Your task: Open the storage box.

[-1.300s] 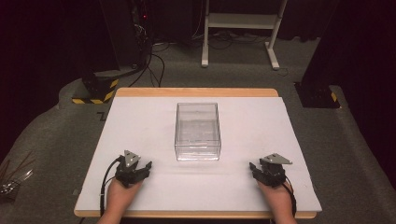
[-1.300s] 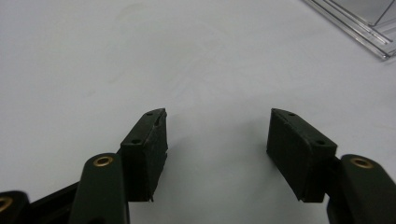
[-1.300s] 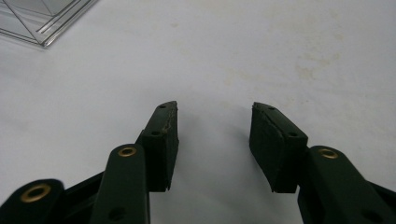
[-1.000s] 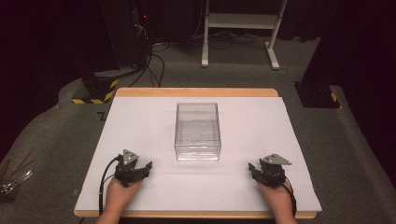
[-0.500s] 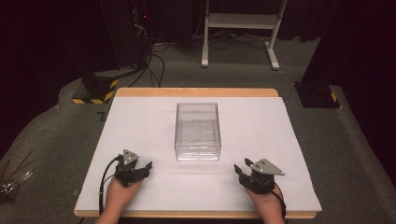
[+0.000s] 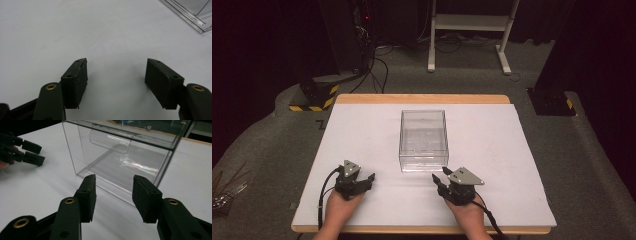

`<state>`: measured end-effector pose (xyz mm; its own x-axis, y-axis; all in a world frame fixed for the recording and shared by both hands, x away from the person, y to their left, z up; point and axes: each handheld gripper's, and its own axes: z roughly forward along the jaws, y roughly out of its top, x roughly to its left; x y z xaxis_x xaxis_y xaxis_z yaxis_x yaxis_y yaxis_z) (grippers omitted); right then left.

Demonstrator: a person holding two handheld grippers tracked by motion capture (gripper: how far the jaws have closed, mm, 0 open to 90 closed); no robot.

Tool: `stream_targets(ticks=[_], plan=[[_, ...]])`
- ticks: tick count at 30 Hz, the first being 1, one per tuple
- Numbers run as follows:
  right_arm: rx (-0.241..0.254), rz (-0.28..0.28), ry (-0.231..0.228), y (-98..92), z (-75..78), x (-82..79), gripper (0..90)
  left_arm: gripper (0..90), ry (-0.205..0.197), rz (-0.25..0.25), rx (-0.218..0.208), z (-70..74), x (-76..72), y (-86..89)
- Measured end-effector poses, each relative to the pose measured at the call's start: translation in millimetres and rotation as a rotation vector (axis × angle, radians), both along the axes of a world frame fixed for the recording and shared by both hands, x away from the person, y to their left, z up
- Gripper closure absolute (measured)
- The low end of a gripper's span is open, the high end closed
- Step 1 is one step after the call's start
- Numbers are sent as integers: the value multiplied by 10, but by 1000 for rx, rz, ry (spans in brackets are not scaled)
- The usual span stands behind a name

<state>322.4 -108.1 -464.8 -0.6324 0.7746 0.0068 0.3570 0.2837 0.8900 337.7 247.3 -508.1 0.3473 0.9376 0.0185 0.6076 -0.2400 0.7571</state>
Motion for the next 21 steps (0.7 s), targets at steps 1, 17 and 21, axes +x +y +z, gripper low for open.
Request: stream_targets(ticks=[1, 17, 21], plan=[[0, 0, 0, 0, 0, 0, 543, 346, 0, 0, 0, 0, 0, 0], [40, -28, -26, 218, -24, 306, 544, 348, -15, -1, 24, 2, -17, -24], [44, -29, -26, 226, -46, 338, 545, 349, -16, 3, 21, 0, -19, -29]])
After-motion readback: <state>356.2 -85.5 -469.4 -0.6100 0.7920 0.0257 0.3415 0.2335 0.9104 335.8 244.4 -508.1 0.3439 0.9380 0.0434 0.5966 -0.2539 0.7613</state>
